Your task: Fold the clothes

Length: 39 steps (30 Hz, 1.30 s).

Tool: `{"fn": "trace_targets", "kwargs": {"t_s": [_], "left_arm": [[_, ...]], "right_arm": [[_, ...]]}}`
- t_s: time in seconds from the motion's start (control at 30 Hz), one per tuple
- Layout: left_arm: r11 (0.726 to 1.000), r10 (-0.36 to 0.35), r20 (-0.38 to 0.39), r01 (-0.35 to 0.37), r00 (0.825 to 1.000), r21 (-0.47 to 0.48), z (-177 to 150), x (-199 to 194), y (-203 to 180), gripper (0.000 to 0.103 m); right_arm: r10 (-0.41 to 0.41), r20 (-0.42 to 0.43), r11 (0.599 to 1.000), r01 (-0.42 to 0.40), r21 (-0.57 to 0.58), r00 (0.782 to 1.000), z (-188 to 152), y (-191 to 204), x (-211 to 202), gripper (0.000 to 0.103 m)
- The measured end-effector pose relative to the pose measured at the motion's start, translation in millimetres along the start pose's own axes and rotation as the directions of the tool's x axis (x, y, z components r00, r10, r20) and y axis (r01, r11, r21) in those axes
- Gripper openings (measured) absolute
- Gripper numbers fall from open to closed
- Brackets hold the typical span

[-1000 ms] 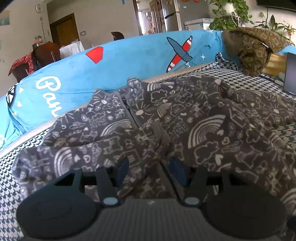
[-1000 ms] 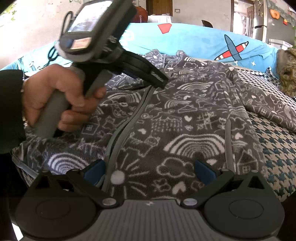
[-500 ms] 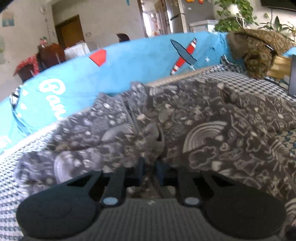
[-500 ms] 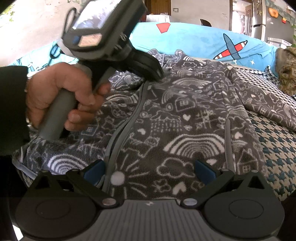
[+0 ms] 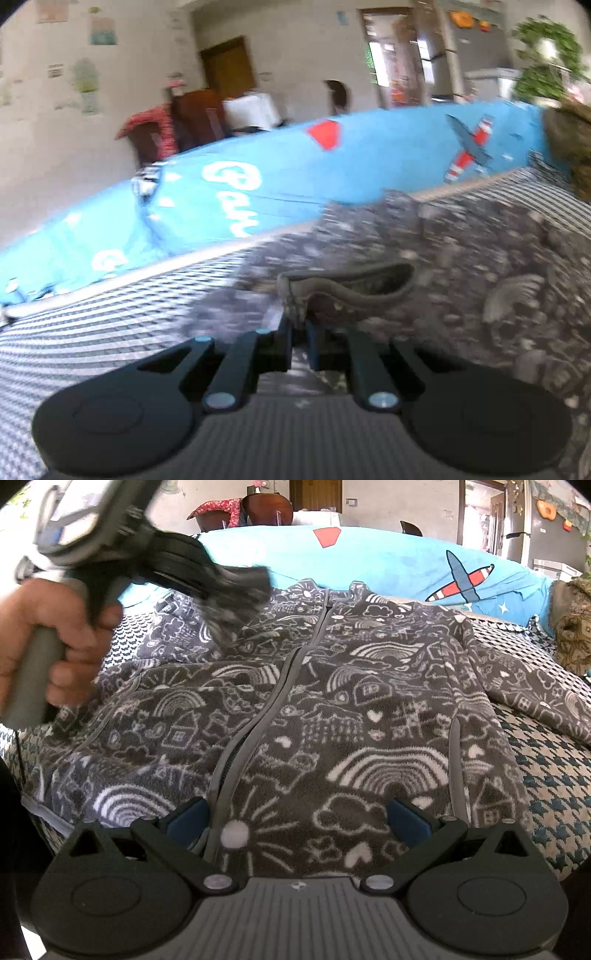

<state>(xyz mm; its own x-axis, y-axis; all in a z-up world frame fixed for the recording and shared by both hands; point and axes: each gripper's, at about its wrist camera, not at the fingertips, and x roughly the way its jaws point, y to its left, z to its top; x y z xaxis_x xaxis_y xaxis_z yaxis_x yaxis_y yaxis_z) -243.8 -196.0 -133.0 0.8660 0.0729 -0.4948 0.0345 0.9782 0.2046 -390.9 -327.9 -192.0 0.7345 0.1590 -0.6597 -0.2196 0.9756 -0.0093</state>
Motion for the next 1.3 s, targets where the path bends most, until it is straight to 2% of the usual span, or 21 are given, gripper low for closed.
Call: {"fn": "trace_targets", "kwargs": {"t_s": [0.13,0.2,0.27,0.33,0.47,0.57,0.6,0.67,0.77,0.8,0.97,1.07,1.1,1.17,1.3], "left_arm": [[0.989,0.144,0.021,-0.143,0.989,-0.049,2,-16,40,0.008],[0.972,0.219,0.016,-0.217,0.976,-0.088,0,-25,64,0.008],[0.945,0.303,0.002,-0.300,0.953,-0.127,-2,-33,87,0.008],[0.910,0.386,-0.010,-0.383,0.922,-0.158,-4,-40,107,0.008],[0.820,0.525,-0.062,-0.525,0.849,-0.228,-10,-48,149,0.008],[0.727,0.613,-0.135,-0.622,0.779,-0.290,-19,-49,184,0.008],[0.694,0.632,-0.164,-0.647,0.757,-0.314,-23,-49,196,0.008],[0.637,0.650,-0.220,-0.680,0.727,-0.363,-31,-49,217,0.008],[0.578,0.671,-0.278,-0.720,0.687,-0.385,-40,-51,235,0.008],[0.566,0.672,-0.299,-0.731,0.677,-0.380,-42,-50,238,0.008],[0.544,0.663,-0.376,-0.761,0.648,-0.353,-54,-45,243,0.014],[0.537,0.656,-0.378,-0.756,0.654,-0.374,-56,-47,245,0.021],[0.535,0.654,-0.378,-0.754,0.655,-0.381,-57,-48,246,0.030],[0.531,0.649,-0.379,-0.750,0.659,-0.395,-59,-49,247,0.037],[0.521,0.641,-0.381,-0.742,0.667,-0.423,-62,-52,250,0.043]], "right_arm": [[-0.002,-0.002,1.000,0.002,0.001,1.000,0,0,0,0.103],[-0.004,-0.002,1.000,0.004,0.001,1.000,1,1,0,0.103],[-0.005,-0.003,1.000,0.005,0.000,1.000,1,1,1,0.103],[-0.006,-0.004,1.000,0.006,0.000,1.000,1,1,0,0.103],[-0.008,-0.004,1.000,0.008,-0.001,1.000,1,1,0,0.103],[-0.008,-0.003,1.000,0.008,-0.001,1.000,1,1,0,0.103],[-0.008,-0.002,1.000,0.008,-0.002,1.000,1,1,0,0.103],[-0.008,-0.001,1.000,0.008,-0.003,1.000,1,1,0,0.103],[-0.008,-0.001,1.000,0.008,-0.005,1.000,0,1,0,0.103],[-0.009,-0.001,1.000,0.009,-0.005,1.000,0,1,0,0.103],[-0.012,-0.001,1.000,0.012,-0.006,1.000,1,1,1,0.103],[-0.012,-0.001,1.000,0.012,-0.006,1.000,1,2,0,0.103],[-0.013,-0.001,1.000,0.013,-0.006,1.000,1,2,0,0.103],[-0.013,-0.001,1.000,0.013,-0.006,1.000,1,2,0,0.103],[-0.013,0.001,1.000,0.013,-0.007,1.000,1,2,0,0.103]]}}
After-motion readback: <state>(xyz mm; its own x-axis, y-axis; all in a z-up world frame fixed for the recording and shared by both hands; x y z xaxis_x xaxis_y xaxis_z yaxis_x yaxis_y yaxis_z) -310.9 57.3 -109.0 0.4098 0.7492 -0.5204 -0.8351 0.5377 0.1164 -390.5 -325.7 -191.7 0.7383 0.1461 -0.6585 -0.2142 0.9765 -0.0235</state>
